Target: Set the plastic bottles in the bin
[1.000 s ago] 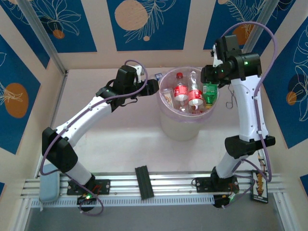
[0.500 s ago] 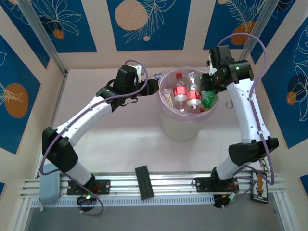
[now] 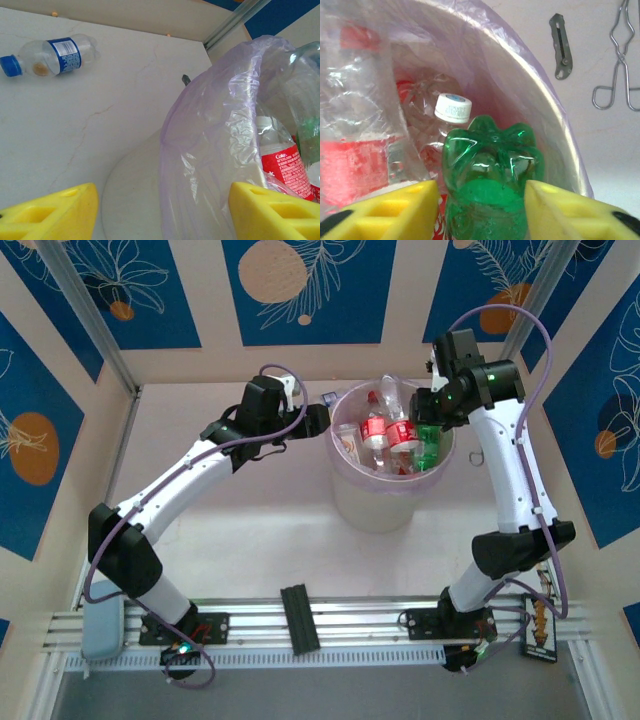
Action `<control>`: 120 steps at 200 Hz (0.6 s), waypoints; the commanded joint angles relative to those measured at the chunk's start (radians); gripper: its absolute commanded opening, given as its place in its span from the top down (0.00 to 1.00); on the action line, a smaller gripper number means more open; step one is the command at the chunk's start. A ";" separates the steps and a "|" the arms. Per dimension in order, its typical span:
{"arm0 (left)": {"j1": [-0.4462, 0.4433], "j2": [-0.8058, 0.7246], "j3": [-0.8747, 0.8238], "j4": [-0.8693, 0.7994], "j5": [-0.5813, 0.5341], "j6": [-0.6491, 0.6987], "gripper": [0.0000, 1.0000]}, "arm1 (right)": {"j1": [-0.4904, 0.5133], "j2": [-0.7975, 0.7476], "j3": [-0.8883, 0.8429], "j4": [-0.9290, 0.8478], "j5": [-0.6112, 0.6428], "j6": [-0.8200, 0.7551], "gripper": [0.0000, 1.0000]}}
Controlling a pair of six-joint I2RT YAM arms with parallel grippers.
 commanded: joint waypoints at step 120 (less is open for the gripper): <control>-0.015 -0.009 0.017 0.026 0.005 0.005 0.30 | 0.089 -0.013 -0.095 0.096 -0.096 -0.003 0.54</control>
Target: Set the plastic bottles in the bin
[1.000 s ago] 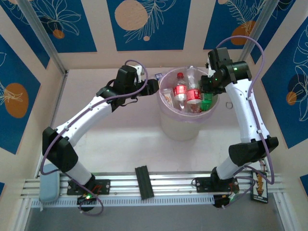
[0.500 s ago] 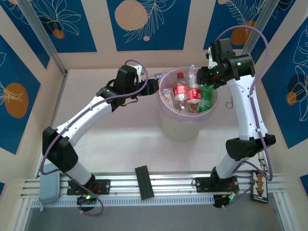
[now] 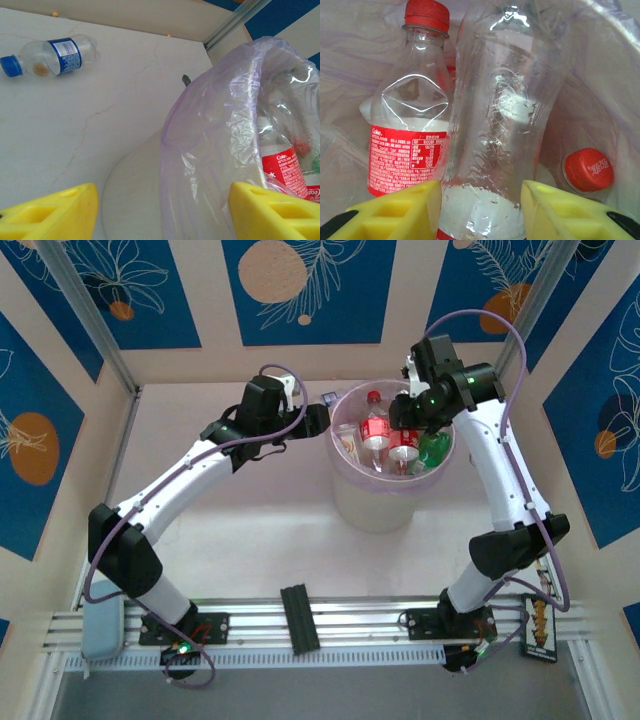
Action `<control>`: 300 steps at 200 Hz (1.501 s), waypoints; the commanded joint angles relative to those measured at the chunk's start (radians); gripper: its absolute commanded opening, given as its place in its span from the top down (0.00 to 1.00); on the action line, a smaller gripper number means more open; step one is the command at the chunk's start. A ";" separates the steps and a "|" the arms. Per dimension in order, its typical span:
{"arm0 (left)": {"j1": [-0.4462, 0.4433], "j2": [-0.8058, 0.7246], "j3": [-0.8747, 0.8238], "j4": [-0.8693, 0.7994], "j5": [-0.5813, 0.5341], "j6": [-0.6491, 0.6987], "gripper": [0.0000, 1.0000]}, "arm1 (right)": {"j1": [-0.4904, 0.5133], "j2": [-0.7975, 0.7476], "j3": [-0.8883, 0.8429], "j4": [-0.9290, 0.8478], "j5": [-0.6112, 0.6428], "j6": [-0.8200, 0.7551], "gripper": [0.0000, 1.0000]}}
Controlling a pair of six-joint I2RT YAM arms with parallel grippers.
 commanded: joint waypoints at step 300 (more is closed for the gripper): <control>0.261 0.819 0.732 0.052 0.215 0.639 0.00 | -0.219 -0.321 -0.238 0.264 -0.361 0.036 0.38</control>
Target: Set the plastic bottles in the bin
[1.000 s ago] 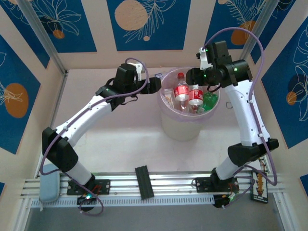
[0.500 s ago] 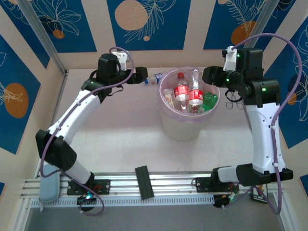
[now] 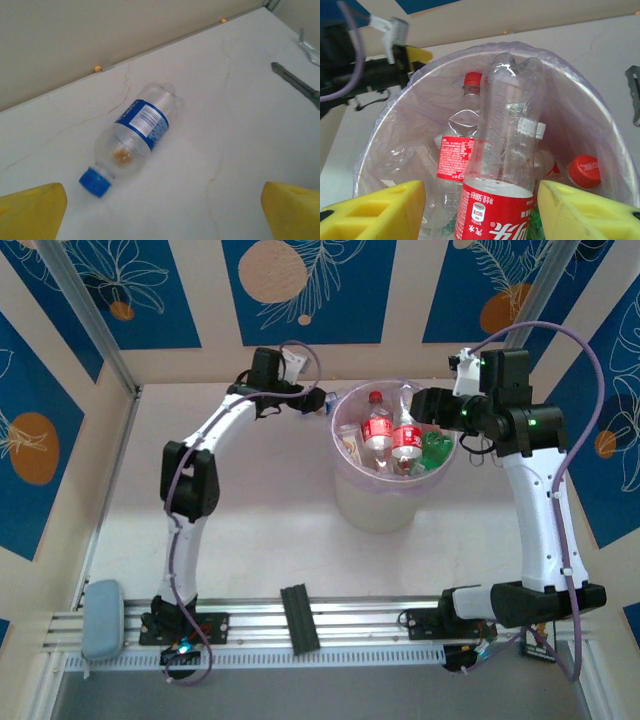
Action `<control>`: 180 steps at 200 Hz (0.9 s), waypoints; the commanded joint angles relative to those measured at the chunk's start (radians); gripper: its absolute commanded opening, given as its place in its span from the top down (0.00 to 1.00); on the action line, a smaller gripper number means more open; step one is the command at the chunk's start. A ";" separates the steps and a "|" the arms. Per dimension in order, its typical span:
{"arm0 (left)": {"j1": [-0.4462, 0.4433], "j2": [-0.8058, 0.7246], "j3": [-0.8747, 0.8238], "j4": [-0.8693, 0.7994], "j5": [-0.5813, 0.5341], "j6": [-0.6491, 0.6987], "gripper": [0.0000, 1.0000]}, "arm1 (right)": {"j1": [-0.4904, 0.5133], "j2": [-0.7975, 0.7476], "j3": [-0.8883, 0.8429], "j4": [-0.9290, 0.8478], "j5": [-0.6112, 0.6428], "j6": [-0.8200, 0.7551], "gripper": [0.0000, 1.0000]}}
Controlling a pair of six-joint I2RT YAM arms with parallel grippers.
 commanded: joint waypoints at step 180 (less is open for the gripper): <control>0.012 0.507 0.557 -0.050 0.066 -0.176 0.08 | -0.041 -0.105 -0.109 0.013 -0.048 0.000 0.38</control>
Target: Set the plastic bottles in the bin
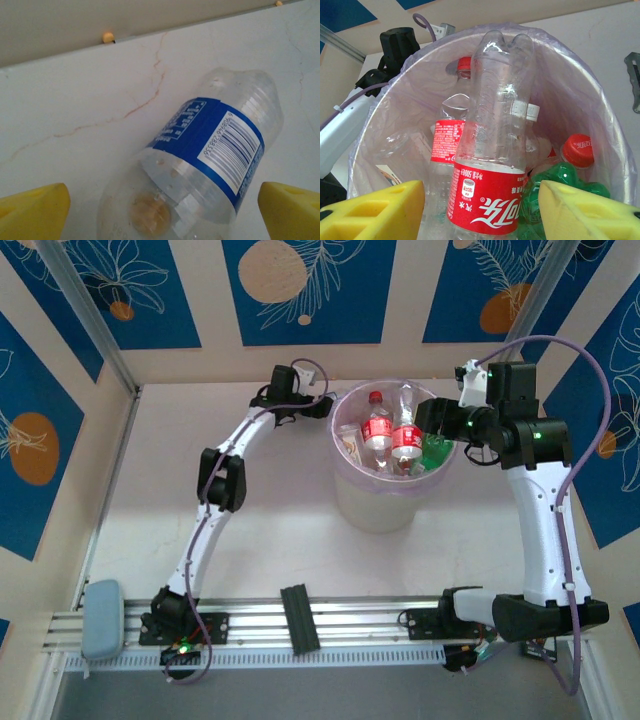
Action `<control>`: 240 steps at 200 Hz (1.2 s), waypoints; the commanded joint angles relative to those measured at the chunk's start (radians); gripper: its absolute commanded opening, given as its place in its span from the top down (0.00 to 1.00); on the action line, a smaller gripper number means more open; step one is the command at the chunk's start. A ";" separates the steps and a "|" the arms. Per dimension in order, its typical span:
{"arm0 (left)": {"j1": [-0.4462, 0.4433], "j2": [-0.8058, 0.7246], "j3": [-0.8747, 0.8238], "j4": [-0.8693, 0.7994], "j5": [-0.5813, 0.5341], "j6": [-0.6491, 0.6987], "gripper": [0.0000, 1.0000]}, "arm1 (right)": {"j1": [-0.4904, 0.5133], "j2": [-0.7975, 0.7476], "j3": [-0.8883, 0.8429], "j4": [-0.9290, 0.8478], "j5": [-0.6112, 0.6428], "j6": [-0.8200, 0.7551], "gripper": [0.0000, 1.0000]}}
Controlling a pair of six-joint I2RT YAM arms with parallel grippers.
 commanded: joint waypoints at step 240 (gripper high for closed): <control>0.011 -0.381 -0.535 0.105 -0.043 -0.126 0.49 | -0.016 -0.040 -0.011 0.010 -0.016 -0.009 0.38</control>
